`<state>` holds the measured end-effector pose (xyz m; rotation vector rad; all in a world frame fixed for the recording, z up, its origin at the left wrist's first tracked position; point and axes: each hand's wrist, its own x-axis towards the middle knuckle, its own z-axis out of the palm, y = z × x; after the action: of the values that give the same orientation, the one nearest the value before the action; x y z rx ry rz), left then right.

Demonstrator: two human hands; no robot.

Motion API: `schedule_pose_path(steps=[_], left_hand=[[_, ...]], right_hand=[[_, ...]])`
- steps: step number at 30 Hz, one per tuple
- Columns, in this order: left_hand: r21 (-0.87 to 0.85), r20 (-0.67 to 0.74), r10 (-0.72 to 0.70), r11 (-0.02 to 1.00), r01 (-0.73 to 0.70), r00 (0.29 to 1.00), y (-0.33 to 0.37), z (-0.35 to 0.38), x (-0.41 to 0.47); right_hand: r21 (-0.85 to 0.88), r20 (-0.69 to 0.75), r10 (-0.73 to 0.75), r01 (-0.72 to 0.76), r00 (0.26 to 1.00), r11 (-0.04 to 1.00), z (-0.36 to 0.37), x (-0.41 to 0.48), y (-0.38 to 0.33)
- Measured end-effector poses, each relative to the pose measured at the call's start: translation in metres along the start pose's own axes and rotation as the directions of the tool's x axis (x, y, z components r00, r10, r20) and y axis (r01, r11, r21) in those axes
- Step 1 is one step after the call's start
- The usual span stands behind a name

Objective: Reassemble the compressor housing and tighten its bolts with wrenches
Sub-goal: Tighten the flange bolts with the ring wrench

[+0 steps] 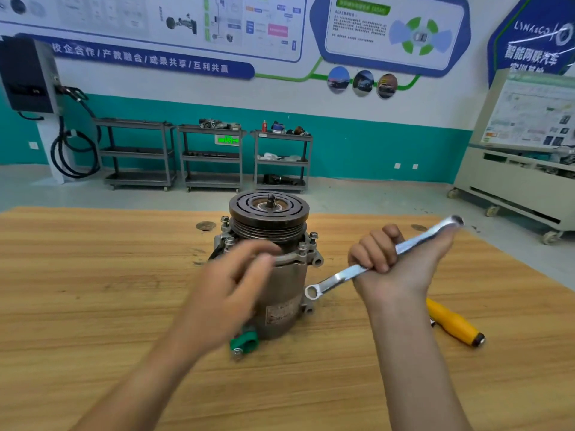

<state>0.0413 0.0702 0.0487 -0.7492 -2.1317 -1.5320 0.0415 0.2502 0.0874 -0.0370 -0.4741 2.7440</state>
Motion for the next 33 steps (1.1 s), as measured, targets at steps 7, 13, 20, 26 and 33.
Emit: schedule_pose_path(steps=[7,13,20,26,33], left_hand=[[-0.295,-0.326,-0.460,0.879,0.373,0.826,-0.078,-0.038,0.061],[-0.416,-0.047,-0.547,0.771,0.482,0.836,-0.086,-0.013,0.063],[-0.422,-0.137,-0.574,0.771,0.477,0.807,-0.085,-0.011,0.057],[-0.594,-0.265,-0.676,0.676,0.436,0.688,-0.074,0.003,0.055],[-0.638,-0.384,-0.658,0.697,0.328,0.648,-0.070,0.011,0.050]], right_hand=[[0.090,0.025,0.031,-0.033,0.999,0.995,0.017,0.052,-0.003],[0.157,0.049,0.026,-0.034,0.998,0.987,0.020,0.066,0.007],[0.104,0.053,-0.022,0.016,0.998,0.994,0.023,0.057,0.015],[-0.110,0.063,-0.152,0.158,0.986,0.981,0.032,0.052,0.019],[-0.179,-0.090,-0.059,0.042,0.994,0.983,0.034,0.066,0.021]])
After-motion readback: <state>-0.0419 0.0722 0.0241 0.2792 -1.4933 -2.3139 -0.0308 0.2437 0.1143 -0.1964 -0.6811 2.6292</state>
